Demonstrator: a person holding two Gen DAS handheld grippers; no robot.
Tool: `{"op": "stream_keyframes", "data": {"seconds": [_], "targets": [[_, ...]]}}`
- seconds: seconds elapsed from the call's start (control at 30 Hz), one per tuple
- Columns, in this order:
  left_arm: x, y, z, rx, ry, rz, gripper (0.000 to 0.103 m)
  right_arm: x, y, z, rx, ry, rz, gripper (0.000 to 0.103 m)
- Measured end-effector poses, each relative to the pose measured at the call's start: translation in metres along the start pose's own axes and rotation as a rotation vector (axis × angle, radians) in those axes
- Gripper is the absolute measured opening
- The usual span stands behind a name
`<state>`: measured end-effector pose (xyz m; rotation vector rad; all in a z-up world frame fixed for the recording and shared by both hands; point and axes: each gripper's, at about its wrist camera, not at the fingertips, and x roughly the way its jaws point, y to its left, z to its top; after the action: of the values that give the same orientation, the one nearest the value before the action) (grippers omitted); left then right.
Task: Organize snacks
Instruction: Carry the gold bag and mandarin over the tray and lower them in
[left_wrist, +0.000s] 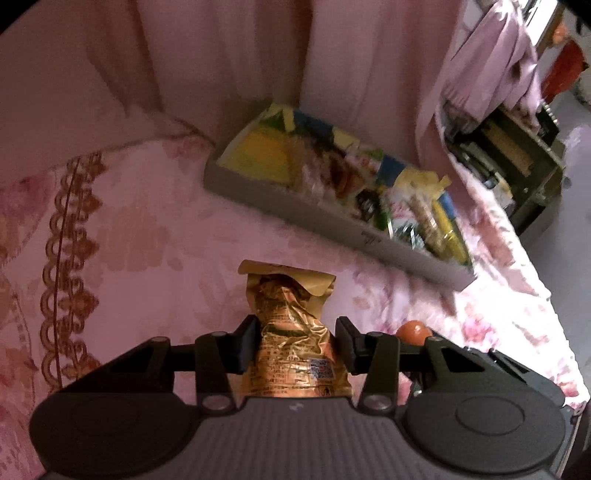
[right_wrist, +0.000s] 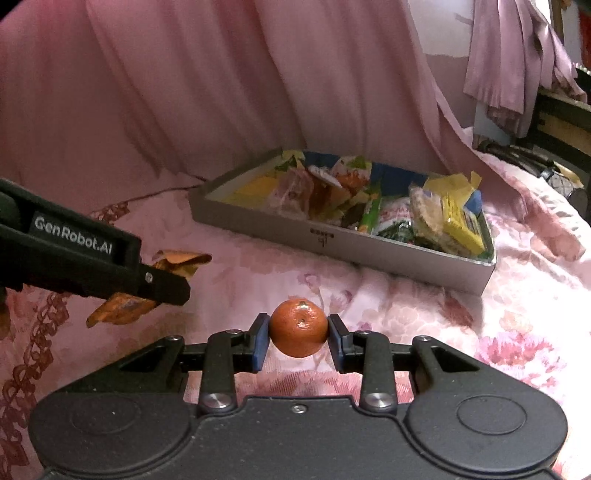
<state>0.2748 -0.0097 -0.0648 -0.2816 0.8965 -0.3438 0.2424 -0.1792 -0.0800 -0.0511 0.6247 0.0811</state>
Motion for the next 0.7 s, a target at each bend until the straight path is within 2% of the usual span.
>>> {"op": "stream_keyframes", "data": {"seconds": [0.23,0.47,0.7], "targets": [[-0.009,-0.004,0.014,-0.011,-0.121,-0.024,0.050,-0.004,-0.002,0.011,0.004,-0.072,-0.013,0.035],[0.005,-0.016,0.053,0.042,-0.290,0.033,0.050,0.006,-0.006,0.035,-0.006,-0.174,-0.052,0.035],[0.043,-0.014,0.082,0.034,-0.343,0.056,0.050,0.032,-0.015,0.057,-0.009,-0.248,-0.091,0.035]]}}
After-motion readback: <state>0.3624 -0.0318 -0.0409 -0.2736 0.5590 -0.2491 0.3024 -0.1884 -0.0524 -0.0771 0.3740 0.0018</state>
